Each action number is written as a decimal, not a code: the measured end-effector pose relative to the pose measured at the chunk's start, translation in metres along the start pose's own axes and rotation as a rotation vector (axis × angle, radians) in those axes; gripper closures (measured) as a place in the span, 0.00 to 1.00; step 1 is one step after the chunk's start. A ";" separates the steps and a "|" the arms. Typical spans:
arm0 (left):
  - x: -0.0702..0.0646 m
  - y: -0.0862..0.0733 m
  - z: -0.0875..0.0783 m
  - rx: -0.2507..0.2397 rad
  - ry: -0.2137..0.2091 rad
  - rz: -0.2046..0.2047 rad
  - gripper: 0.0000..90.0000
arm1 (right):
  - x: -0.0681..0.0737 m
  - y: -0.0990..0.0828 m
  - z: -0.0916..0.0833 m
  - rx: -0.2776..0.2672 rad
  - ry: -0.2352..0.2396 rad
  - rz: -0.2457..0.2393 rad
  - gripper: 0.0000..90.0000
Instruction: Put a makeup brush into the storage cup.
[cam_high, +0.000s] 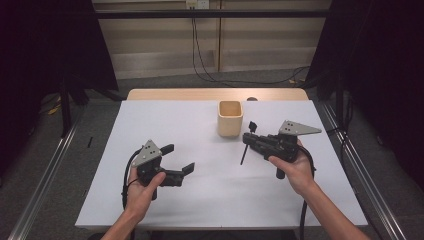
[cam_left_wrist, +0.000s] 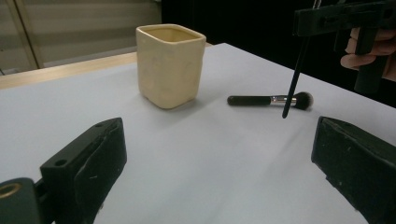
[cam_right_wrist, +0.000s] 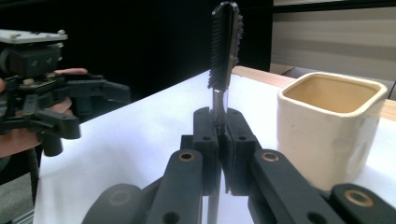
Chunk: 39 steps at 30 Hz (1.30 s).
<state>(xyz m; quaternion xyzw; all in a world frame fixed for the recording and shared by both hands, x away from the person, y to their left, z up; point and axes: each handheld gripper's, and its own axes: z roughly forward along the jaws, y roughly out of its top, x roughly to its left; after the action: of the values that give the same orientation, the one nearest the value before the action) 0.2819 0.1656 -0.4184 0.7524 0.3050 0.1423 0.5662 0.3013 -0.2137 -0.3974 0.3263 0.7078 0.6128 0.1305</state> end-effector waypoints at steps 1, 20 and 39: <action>0.001 -0.001 -0.003 -0.001 0.010 0.000 0.04 | -0.001 0.000 0.000 -0.002 -0.002 0.000 0.95; 0.020 -0.021 -0.040 -0.076 0.108 -0.009 0.04 | -0.018 0.013 0.015 -0.015 -0.056 -0.007 0.95; 0.028 -0.037 -0.056 -0.091 0.152 -0.028 0.02 | -0.037 0.044 0.017 -0.090 -0.105 -0.008 0.95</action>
<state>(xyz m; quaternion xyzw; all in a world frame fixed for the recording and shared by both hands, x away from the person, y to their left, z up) 0.2609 0.2322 -0.4387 0.7087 0.3508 0.2045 0.5770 0.3526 -0.2219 -0.3672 0.3488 0.6730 0.6256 0.1844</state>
